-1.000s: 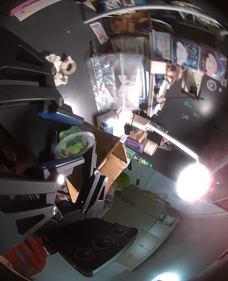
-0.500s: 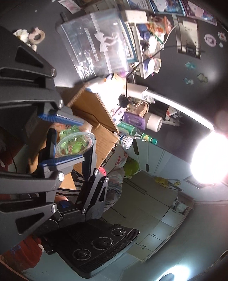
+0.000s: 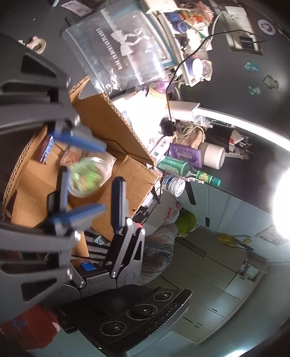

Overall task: Organize objects
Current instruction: 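Carry the green jelly cup into the box and release it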

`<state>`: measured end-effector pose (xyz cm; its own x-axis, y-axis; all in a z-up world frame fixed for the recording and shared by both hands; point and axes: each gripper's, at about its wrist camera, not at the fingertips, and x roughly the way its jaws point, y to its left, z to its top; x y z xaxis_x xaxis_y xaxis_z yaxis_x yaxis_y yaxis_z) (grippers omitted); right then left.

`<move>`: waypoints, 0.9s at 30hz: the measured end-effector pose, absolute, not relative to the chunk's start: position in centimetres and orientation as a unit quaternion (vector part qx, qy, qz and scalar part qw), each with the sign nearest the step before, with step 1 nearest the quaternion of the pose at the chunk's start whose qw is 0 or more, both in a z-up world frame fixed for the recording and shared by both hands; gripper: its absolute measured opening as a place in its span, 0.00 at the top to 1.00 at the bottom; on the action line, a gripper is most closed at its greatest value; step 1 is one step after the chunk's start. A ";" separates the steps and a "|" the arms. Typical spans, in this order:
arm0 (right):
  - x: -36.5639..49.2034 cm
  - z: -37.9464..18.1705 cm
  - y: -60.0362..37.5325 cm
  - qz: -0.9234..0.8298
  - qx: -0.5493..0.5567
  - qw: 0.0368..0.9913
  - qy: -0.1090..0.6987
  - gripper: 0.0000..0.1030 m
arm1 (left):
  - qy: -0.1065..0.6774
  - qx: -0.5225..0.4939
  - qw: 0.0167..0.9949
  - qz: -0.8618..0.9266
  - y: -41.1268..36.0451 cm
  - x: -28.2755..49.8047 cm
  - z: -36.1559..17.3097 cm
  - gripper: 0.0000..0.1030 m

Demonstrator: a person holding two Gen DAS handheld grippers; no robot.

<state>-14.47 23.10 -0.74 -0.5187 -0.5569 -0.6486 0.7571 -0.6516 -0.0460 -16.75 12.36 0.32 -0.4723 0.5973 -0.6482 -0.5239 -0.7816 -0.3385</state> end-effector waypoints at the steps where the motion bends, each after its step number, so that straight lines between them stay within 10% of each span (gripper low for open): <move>1: -14.5 -0.6 23.3 -0.858 0.302 0.382 0.160 0.43 | -0.043 -0.388 0.324 0.862 12.2 -16.5 0.6 0.27; 27: -9.3 0.0 15.8 -0.830 0.267 0.467 0.150 0.35 | -0.053 -0.295 0.133 0.945 -1.5 -8.9 1.3 0.13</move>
<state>-9.25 15.80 0.03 -0.4218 -0.6938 -0.5837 0.8544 -0.5196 0.0001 -8.95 -1.52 1.30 -0.7898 0.2831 -0.5441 -0.2207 -0.9589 -0.1786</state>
